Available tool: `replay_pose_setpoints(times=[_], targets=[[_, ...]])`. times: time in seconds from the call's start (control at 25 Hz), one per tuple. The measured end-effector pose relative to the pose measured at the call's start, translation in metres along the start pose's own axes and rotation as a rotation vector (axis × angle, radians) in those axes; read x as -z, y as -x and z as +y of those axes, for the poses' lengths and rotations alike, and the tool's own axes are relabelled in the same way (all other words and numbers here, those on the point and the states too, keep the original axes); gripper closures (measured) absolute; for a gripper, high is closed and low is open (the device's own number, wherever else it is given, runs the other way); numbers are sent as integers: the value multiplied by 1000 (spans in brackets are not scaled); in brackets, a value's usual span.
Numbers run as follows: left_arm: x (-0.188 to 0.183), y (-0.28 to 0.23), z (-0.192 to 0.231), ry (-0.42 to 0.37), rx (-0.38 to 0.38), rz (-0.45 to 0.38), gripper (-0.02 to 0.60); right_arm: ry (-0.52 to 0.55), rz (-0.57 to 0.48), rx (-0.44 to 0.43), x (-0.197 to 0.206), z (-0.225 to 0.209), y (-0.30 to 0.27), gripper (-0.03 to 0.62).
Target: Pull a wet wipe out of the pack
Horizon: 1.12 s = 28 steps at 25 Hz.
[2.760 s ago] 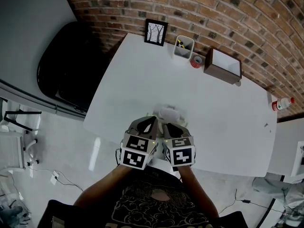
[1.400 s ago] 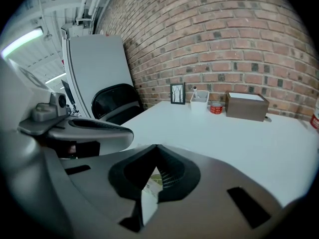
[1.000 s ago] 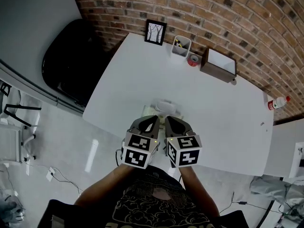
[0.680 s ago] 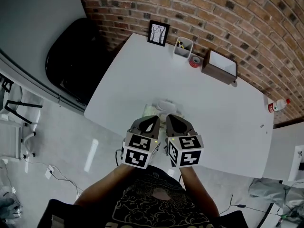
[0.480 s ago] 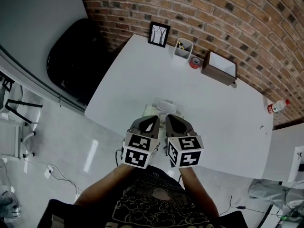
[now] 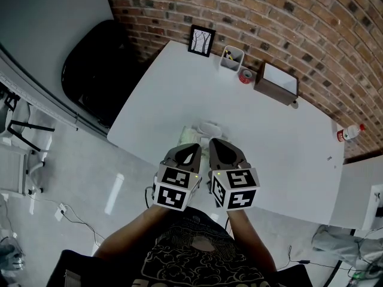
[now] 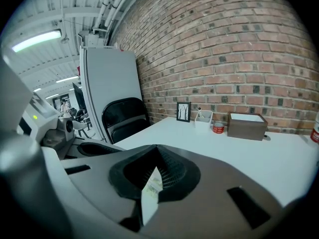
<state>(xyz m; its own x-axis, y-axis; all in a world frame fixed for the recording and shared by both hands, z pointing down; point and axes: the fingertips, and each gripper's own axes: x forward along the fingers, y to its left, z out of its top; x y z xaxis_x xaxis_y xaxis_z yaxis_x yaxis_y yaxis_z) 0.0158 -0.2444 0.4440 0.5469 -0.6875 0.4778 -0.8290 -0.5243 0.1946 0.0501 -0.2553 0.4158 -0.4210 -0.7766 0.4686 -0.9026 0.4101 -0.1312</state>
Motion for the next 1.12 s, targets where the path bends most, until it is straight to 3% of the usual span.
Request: replay_pose_setpoints(times=[1.12], targets=[[3, 41, -27, 8, -41, -71, 569, 26, -101, -52, -12, 24, 53, 579]])
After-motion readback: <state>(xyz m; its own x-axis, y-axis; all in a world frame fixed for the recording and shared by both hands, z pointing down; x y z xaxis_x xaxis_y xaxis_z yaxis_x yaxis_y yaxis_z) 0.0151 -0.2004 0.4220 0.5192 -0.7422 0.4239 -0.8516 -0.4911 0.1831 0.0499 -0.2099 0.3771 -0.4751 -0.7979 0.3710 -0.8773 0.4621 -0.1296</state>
